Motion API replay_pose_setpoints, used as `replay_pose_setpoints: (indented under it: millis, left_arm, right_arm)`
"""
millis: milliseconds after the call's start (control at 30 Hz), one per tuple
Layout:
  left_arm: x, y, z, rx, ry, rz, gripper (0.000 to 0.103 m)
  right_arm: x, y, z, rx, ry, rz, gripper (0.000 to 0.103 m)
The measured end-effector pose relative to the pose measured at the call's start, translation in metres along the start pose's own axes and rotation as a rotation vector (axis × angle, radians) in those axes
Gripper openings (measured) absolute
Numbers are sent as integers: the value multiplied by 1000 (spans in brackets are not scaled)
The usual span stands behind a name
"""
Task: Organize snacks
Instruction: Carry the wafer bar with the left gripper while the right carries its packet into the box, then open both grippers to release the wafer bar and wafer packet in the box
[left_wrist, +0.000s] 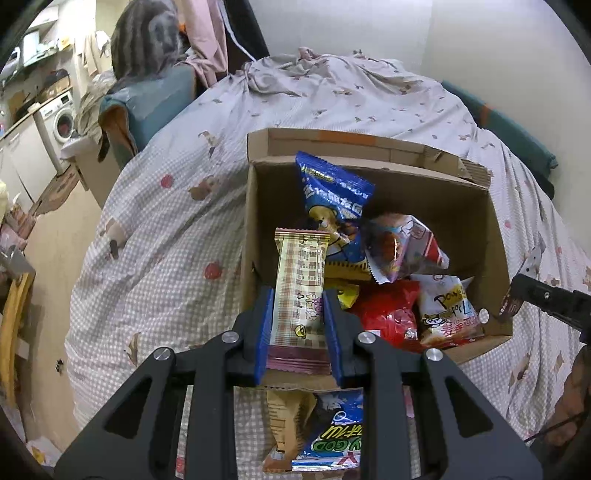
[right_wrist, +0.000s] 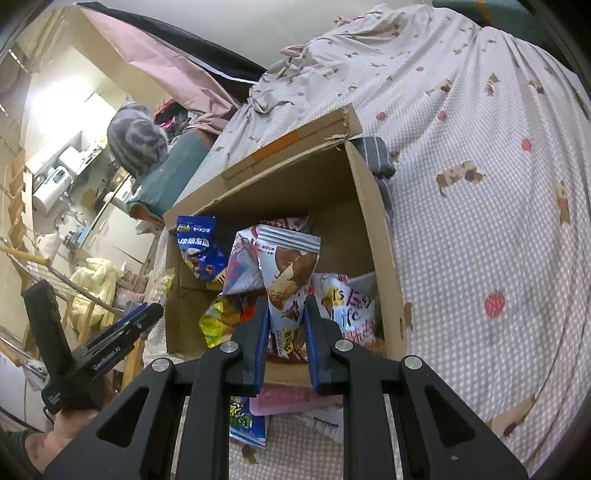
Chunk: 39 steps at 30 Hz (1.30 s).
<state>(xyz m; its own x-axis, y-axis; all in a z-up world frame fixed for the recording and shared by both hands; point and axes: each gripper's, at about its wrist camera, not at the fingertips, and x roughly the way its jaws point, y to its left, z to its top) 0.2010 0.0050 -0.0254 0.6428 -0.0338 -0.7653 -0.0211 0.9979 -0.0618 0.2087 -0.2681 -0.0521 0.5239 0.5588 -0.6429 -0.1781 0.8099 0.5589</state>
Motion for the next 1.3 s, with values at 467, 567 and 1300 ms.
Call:
replay_pose_setpoints:
  millis: [467, 567, 1300]
  left_arm:
    - [8, -8, -4, 26, 16, 7, 23]
    - [8, -8, -4, 20, 12, -2, 23]
    - [0, -22, -11, 98, -26, 24, 81]
  right_arm:
    - [20, -7, -3, 8, 43, -29, 19]
    - [24, -3, -7, -2, 60, -20, 19]
    - [33, 9, -14, -21, 84, -45, 25]
